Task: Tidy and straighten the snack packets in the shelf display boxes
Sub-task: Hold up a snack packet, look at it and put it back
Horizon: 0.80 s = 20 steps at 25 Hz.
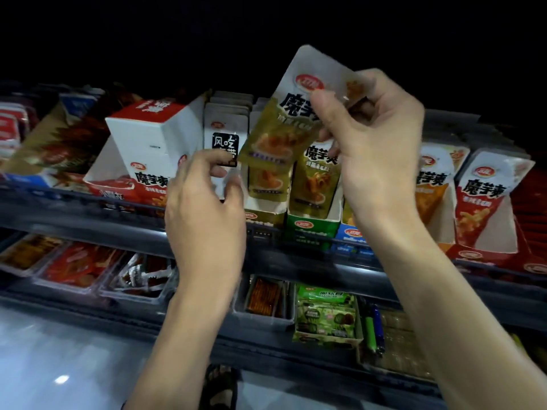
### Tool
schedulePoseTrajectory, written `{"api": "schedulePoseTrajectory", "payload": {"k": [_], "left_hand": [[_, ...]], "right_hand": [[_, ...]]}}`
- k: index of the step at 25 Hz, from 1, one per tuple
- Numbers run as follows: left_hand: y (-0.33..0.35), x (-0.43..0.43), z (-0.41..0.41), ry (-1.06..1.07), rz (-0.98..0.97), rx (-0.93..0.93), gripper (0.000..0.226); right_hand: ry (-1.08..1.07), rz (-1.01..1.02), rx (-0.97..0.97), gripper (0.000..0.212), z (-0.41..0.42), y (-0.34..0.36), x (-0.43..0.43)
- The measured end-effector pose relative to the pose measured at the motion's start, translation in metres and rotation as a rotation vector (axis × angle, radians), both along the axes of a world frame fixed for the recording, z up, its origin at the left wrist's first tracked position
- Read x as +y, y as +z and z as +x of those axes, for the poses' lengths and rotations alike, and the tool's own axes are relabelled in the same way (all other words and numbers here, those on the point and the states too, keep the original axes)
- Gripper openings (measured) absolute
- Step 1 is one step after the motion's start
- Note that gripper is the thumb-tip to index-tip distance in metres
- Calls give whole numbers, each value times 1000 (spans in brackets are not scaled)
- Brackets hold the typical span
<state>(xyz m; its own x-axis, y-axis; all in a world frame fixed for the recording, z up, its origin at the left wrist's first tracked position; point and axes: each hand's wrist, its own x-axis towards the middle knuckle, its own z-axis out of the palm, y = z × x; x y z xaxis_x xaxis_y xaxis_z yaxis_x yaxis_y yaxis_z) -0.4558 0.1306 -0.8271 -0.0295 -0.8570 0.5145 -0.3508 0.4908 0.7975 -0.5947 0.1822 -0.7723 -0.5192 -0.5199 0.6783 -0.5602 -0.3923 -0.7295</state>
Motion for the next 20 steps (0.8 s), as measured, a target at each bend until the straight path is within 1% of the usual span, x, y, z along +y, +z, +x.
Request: {"api": "schedulePoseTrajectory", "payload": {"k": [2, 3, 6, 8, 10, 14, 17, 20], "left_hand": [[-1, -1, 1, 9, 83, -74, 21], [-1, -1, 1, 3, 87, -145, 20], [-5, 0, 1, -42, 32, -383, 14], [-7, 0, 2, -64, 21, -469, 13], [-6, 0, 3, -67, 11, -507, 13], [-7, -2, 2, -123, 19, -538, 12], [-9, -3, 1, -139, 40, -551, 11], [-8, -3, 1, -141, 55, -542, 12]], "right_hand": [[-53, -52, 48, 14, 2, -7, -12], [-76, -51, 80, 15, 4, -10, -16], [-172, 16, 239, 18, 7, -21, -28], [-244, 77, 333, 18, 6, -29, -37], [-280, 136, 396, 18, 3, -36, -46], [-284, 262, 472, 21, -3, -50, -57], [-317, 316, 522, 23, -7, -55, -64], [-383, 357, 564, 38, -6, -59, -69]]}}
